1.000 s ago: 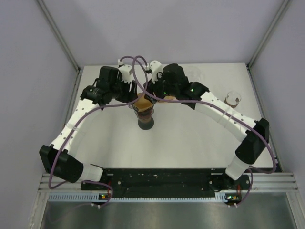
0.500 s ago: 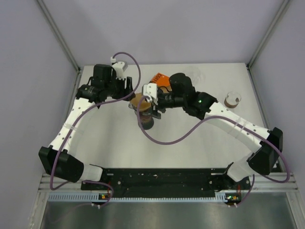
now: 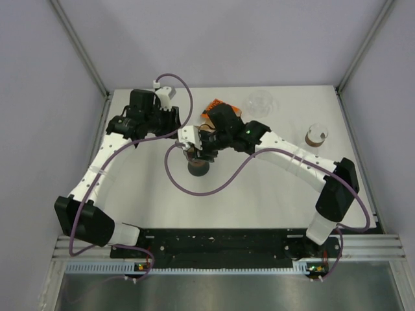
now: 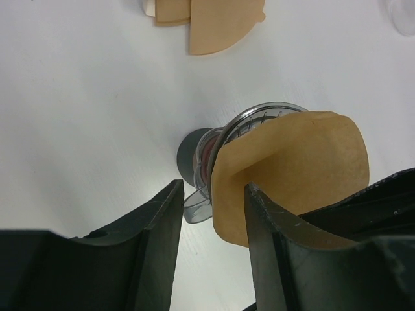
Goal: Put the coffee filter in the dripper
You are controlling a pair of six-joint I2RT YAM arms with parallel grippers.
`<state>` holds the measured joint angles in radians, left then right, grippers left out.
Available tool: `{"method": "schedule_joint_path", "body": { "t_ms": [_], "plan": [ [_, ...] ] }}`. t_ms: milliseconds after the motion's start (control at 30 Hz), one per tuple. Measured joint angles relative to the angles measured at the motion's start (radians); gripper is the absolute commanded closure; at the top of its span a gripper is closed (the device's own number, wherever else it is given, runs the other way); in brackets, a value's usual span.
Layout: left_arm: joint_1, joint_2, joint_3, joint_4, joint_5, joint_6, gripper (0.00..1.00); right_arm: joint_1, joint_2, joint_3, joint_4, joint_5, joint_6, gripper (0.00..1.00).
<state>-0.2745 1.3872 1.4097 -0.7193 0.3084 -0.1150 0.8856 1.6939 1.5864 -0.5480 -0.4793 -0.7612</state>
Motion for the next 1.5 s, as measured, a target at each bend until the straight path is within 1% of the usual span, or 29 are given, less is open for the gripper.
{"method": "schedule_joint_path", "body": {
  "t_ms": [100, 167, 300, 567, 800, 967, 1133, 1200, 1267, 1367, 1500],
  "plan": [
    [0.000, 0.014, -0.006, 0.006, 0.007, -0.003, 0.59, 0.002, 0.018, 0.008, -0.011, 0.003, -0.007, 0.59],
    [0.000, 0.029, -0.008, 0.009, 0.009, -0.004, 0.60, 0.002, 0.033, 0.019, -0.017, 0.005, -0.012, 0.62],
    [0.000, 0.045, -0.011, 0.010, 0.010, -0.006, 0.61, 0.002, 0.057, 0.019, -0.019, 0.006, -0.024, 0.67],
    [0.000, 0.051, -0.014, 0.011, 0.018, -0.006, 0.62, 0.002, 0.073, 0.019, -0.019, 0.003, -0.037, 0.69],
    [-0.001, 0.058, -0.023, 0.013, 0.025, -0.006, 0.61, 0.002, 0.104, 0.019, -0.008, -0.007, -0.041, 0.73],
    [-0.003, 0.062, -0.023, 0.013, 0.033, -0.006, 0.62, 0.000, 0.113, 0.019, 0.010, -0.017, -0.040, 0.72],
    [-0.005, 0.080, -0.023, 0.012, 0.040, -0.002, 0.63, -0.008, 0.113, 0.019, 0.010, -0.031, -0.035, 0.68],
    [-0.010, 0.093, -0.023, 0.008, 0.040, 0.003, 0.65, -0.011, 0.113, 0.019, 0.009, -0.037, -0.031, 0.62],
    [-0.016, 0.103, -0.022, 0.004, 0.039, 0.007, 0.71, -0.012, 0.113, 0.019, 0.008, -0.041, -0.024, 0.57],
    [-0.022, 0.110, -0.022, -0.005, 0.034, 0.013, 0.78, -0.012, 0.113, 0.019, 0.010, -0.051, -0.002, 0.50],
    [-0.023, 0.110, -0.019, -0.006, 0.031, 0.013, 0.78, -0.024, 0.108, 0.016, 0.040, -0.084, 0.054, 0.42]
  ]
}}
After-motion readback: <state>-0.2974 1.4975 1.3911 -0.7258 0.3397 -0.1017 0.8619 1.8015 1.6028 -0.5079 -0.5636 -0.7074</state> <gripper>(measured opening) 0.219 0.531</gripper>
